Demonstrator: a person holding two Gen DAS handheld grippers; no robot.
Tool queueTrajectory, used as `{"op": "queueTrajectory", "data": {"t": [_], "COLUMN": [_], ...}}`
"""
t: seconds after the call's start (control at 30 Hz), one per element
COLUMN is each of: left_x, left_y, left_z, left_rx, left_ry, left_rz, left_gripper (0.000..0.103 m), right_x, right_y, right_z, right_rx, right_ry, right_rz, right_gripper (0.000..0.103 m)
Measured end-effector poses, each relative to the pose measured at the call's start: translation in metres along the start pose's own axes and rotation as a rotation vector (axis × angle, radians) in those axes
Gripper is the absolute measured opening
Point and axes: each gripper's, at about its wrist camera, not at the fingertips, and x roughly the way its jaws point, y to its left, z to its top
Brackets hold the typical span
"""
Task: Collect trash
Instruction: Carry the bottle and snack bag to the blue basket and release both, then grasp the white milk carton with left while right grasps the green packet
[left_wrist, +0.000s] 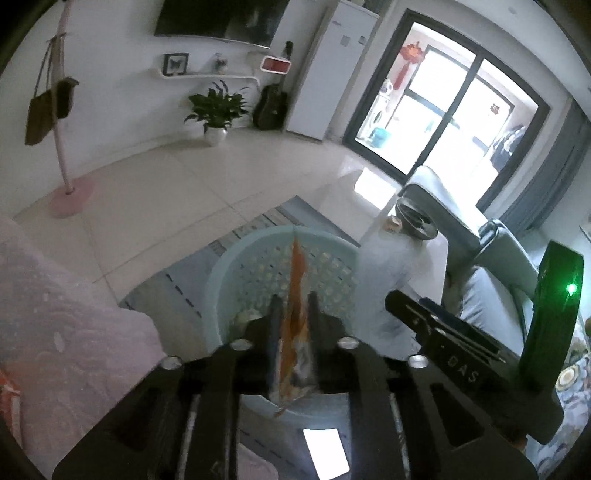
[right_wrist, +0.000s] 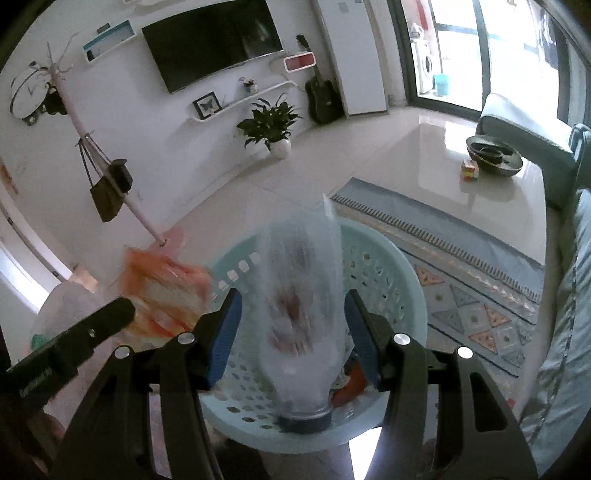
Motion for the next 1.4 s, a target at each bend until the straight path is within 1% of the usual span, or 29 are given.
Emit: {"op": "queueTrajectory", "data": {"t": [0.03,0.07,0.13,0.33,0.43,0.53,0.63,0.7,0.77,0.8,0.83,0.9,0.97,1.03,1.07,1.1,1.17,1.23,1.3,1.33,1.4], "left_x": [0.001,0.000,-0.003,-0.025,-0.044,-0.071,-0.101,-0.122,-0.151,-0.164,-0.177,-0.204,-0.230,-0.254,-0.263,-0.272,-0.284,-0.289,-0.287,-0.279,-0.266], "left_y": [-0.001,-0.001,-0.003,-0.003,-0.004,0.001,0.008,0.013,0.024,0.030,0.036,0.054,0.072,0.093,0.101,0.112,0.131,0.151,0.170,0.179,0.188], "left_z": [0.002,0.000,-0.001,-0.006,-0.012,-0.024,-0.033,-0.038,-0.045,-0.047,-0.051,-0.063,-0.077,-0.090,-0.092,-0.095,-0.099,-0.098,-0.098,-0.096,-0.091], "left_rx": [0.002,-0.001,-0.009,-0.019,-0.024,-0.066,-0.088,-0.108,-0.140,-0.156,-0.174,-0.225,-0.289,-0.362,-0.388,-0.421,-0.474,-0.527,-0.577,-0.595,-0.590], "left_ry": [0.003,0.004,-0.009,-0.043,-0.070,-0.114,-0.159,-0.191,-0.248,-0.271,-0.293,-0.336,-0.375,-0.411,-0.420,-0.422,-0.417,-0.395,-0.347,-0.307,-0.266], "left_rz": [-0.004,-0.006,0.000,-0.010,-0.006,-0.011,0.025,0.053,0.112,0.140,0.171,0.248,0.359,0.461,0.494,0.532,0.566,0.569,0.556,0.557,0.563], "left_gripper": [0.031,0.049,0.067,0.068,0.069,0.072,0.073,0.076,0.084,0.086,0.088,0.088,0.088,0.088,0.089,0.091,0.092,0.092,0.092,0.092,0.092], "right_x": [0.000,-0.002,-0.006,-0.015,-0.027,-0.044,-0.063,-0.077,-0.086,-0.093,-0.097,-0.107,-0.113,-0.116,-0.117,-0.118,-0.114,-0.108,-0.099,-0.095,-0.085], "right_y": [0.000,0.000,0.001,0.006,0.013,0.027,0.048,0.067,0.087,0.100,0.110,0.137,0.159,0.188,0.200,0.211,0.241,0.267,0.291,0.299,0.319], "right_z": [0.001,0.000,0.000,-0.002,-0.002,-0.001,0.000,-0.002,-0.004,-0.008,-0.010,-0.017,-0.023,-0.032,-0.035,-0.039,-0.046,-0.052,-0.055,-0.060,-0.062], "right_rx": [0.001,0.002,-0.003,-0.022,-0.032,-0.068,-0.125,-0.170,-0.211,-0.242,-0.263,-0.320,-0.363,-0.421,-0.446,-0.469,-0.532,-0.586,-0.632,-0.648,-0.677], "right_ry": [-0.002,-0.004,-0.012,-0.015,-0.026,-0.059,-0.090,-0.110,-0.121,-0.131,-0.138,-0.146,-0.144,-0.139,-0.136,-0.131,-0.101,-0.061,-0.013,0.007,0.054], "right_rz": [-0.003,-0.001,-0.001,0.012,0.032,0.052,0.092,0.135,0.166,0.187,0.199,0.244,0.279,0.306,0.317,0.326,0.355,0.381,0.398,0.412,0.441], "right_gripper": [0.057,0.057,0.058,0.058,0.058,0.058,0.058,0.058,0.061,0.064,0.065,0.066,0.069,0.077,0.078,0.079,0.080,0.080,0.080,0.080,0.080]}}
